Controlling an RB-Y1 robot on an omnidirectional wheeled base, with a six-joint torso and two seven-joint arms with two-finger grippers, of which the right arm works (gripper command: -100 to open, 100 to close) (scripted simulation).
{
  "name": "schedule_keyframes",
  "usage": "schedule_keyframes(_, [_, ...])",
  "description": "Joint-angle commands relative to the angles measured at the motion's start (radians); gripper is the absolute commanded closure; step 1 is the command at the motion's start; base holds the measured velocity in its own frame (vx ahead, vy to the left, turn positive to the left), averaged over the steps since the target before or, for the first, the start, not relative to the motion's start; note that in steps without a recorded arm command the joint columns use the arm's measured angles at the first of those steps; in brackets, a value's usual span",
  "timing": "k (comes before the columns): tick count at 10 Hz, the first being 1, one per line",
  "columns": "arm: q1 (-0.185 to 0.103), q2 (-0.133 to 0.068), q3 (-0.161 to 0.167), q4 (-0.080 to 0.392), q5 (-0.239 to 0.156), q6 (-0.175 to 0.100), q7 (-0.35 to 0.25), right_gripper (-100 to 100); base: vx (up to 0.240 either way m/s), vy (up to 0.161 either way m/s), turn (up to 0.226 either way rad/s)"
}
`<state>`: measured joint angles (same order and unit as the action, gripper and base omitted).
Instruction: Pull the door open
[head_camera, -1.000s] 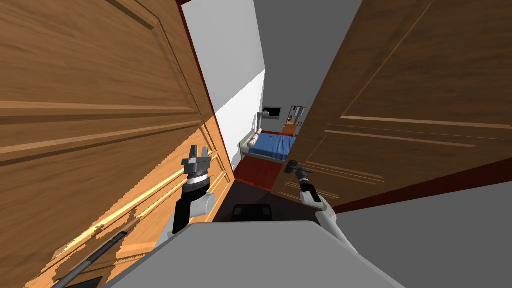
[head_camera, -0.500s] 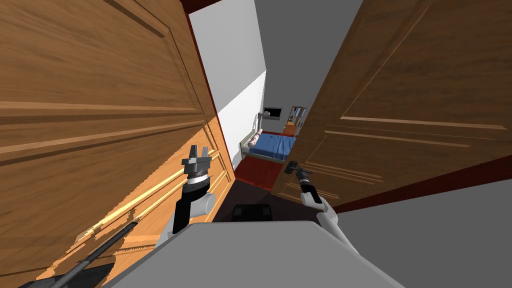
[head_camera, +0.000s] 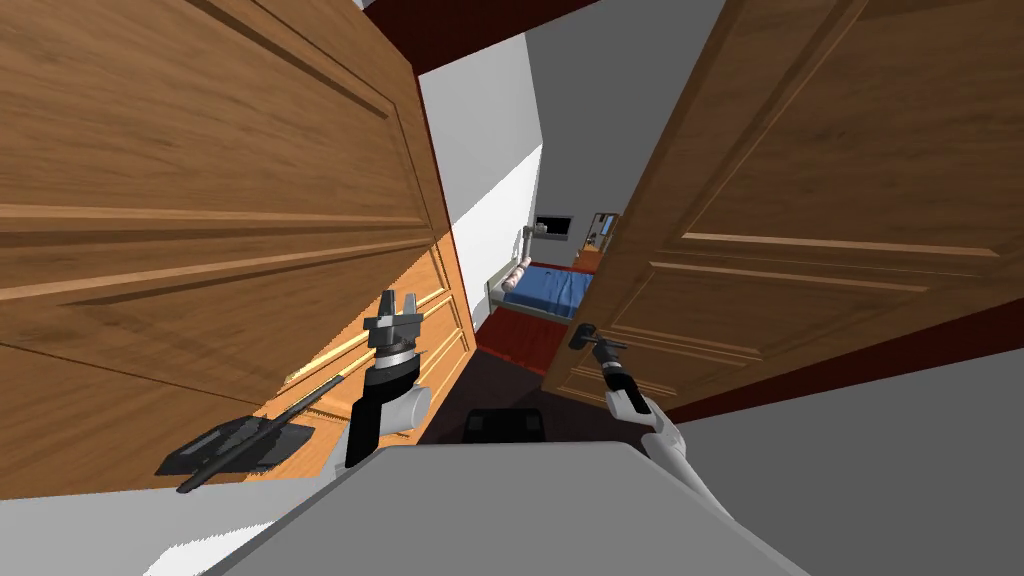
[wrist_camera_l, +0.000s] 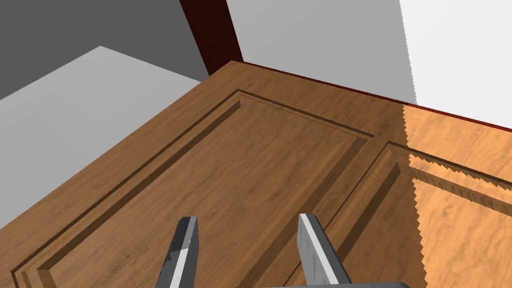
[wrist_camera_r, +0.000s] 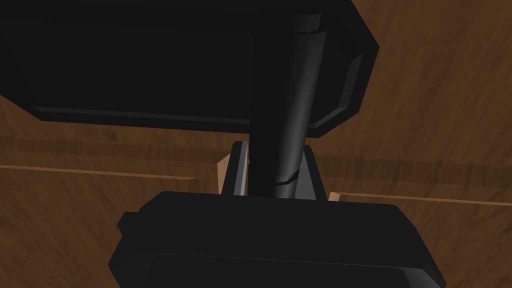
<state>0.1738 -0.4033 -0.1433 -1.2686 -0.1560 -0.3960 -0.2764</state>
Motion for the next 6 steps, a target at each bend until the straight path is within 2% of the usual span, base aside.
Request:
schedule_keyframes(1, [0.023, -0.024, 0.02, -0.011, -0.002, -0.017, -0.024, 100, -0.248, -0.084, 0.184])
schedule_keyframes(4, [0.053, -0.053, 0.045, -0.029, -0.005, -0.037, -0.053, 100, -0.244, -0.06, 0.139])
schedule_keyframes(5, [0.042, -0.045, 0.044, -0.019, -0.003, -0.035, -0.046, 100, -0.103, -0.016, 0.033])
schedule_keyframes(6, [0.064, -0.061, 0.059, -0.025, -0.003, -0.054, -0.062, 100, -0.168, -0.021, 0.137])
